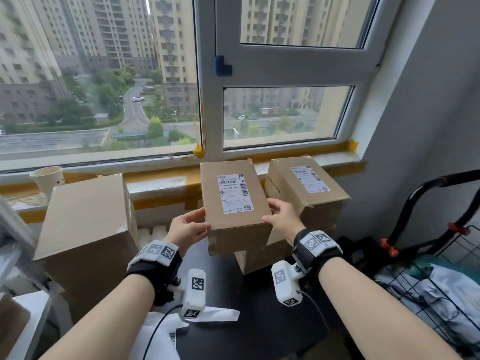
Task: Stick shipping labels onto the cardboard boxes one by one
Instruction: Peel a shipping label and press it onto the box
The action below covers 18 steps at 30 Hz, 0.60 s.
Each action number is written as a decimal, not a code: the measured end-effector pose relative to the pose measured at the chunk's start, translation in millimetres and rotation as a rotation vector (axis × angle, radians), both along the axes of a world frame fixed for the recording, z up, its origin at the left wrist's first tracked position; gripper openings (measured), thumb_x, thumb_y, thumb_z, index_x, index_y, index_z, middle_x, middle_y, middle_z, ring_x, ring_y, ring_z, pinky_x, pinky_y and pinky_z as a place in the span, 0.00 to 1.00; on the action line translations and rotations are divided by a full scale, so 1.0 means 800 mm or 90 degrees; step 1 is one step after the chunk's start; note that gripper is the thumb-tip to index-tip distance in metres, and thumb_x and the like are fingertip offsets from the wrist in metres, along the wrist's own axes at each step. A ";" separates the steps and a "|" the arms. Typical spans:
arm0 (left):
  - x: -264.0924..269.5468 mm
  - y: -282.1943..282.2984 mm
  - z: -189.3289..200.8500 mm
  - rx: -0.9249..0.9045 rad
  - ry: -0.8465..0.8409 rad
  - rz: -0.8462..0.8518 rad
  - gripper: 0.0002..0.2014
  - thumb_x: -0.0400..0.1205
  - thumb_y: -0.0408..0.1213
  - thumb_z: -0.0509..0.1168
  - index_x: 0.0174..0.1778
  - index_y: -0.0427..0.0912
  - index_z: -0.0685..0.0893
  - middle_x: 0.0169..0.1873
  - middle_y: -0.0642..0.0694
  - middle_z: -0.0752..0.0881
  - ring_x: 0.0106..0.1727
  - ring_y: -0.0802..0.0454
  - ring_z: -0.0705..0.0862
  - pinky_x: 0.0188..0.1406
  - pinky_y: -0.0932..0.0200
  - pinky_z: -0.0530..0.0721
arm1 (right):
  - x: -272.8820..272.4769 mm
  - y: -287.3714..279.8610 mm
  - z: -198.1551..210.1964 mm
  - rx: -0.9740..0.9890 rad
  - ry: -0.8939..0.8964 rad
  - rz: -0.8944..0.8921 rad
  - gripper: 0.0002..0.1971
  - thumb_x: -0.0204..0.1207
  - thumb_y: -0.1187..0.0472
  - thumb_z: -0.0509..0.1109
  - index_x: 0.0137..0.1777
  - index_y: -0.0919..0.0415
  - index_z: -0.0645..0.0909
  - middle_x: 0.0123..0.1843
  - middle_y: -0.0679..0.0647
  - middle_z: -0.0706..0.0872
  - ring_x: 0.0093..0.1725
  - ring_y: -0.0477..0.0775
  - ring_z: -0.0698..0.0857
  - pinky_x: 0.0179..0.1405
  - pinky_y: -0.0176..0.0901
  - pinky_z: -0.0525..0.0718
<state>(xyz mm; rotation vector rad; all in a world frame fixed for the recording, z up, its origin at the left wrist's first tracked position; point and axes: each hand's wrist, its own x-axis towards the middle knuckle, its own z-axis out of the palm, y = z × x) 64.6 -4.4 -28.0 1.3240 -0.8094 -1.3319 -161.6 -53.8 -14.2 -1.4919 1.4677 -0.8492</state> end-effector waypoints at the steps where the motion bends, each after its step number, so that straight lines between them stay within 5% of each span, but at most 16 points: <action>1: -0.007 -0.005 0.001 0.001 0.007 -0.006 0.25 0.77 0.16 0.63 0.72 0.34 0.75 0.63 0.37 0.84 0.61 0.39 0.84 0.65 0.46 0.81 | -0.006 -0.004 0.002 -0.001 0.001 -0.008 0.27 0.73 0.74 0.70 0.73 0.63 0.73 0.68 0.59 0.81 0.67 0.57 0.80 0.70 0.49 0.78; 6: -0.044 -0.024 -0.003 0.016 0.025 -0.035 0.27 0.76 0.14 0.62 0.72 0.34 0.75 0.60 0.38 0.84 0.59 0.43 0.84 0.59 0.55 0.83 | -0.033 -0.023 0.001 -0.015 0.058 -0.005 0.23 0.78 0.76 0.61 0.74 0.68 0.71 0.70 0.60 0.79 0.69 0.57 0.77 0.64 0.37 0.74; 10: -0.062 -0.035 -0.007 0.025 0.037 -0.042 0.28 0.76 0.14 0.62 0.73 0.34 0.73 0.55 0.43 0.86 0.57 0.45 0.85 0.60 0.56 0.84 | -0.041 -0.041 -0.008 -0.027 0.174 0.018 0.24 0.81 0.70 0.58 0.78 0.64 0.65 0.77 0.59 0.72 0.74 0.58 0.73 0.75 0.47 0.70; 12: -0.068 -0.038 -0.004 0.022 0.037 -0.041 0.29 0.75 0.14 0.64 0.73 0.35 0.73 0.51 0.47 0.86 0.52 0.49 0.86 0.55 0.60 0.86 | -0.042 -0.045 -0.011 -0.036 0.238 0.047 0.24 0.83 0.64 0.58 0.79 0.64 0.63 0.80 0.58 0.65 0.78 0.57 0.67 0.79 0.45 0.63; 18: -0.091 -0.048 0.003 0.015 0.040 -0.001 0.30 0.75 0.13 0.63 0.74 0.33 0.72 0.62 0.37 0.83 0.54 0.43 0.85 0.62 0.52 0.83 | -0.047 -0.053 -0.016 -0.032 0.315 0.107 0.24 0.84 0.53 0.58 0.80 0.51 0.64 0.86 0.56 0.46 0.85 0.56 0.50 0.82 0.49 0.52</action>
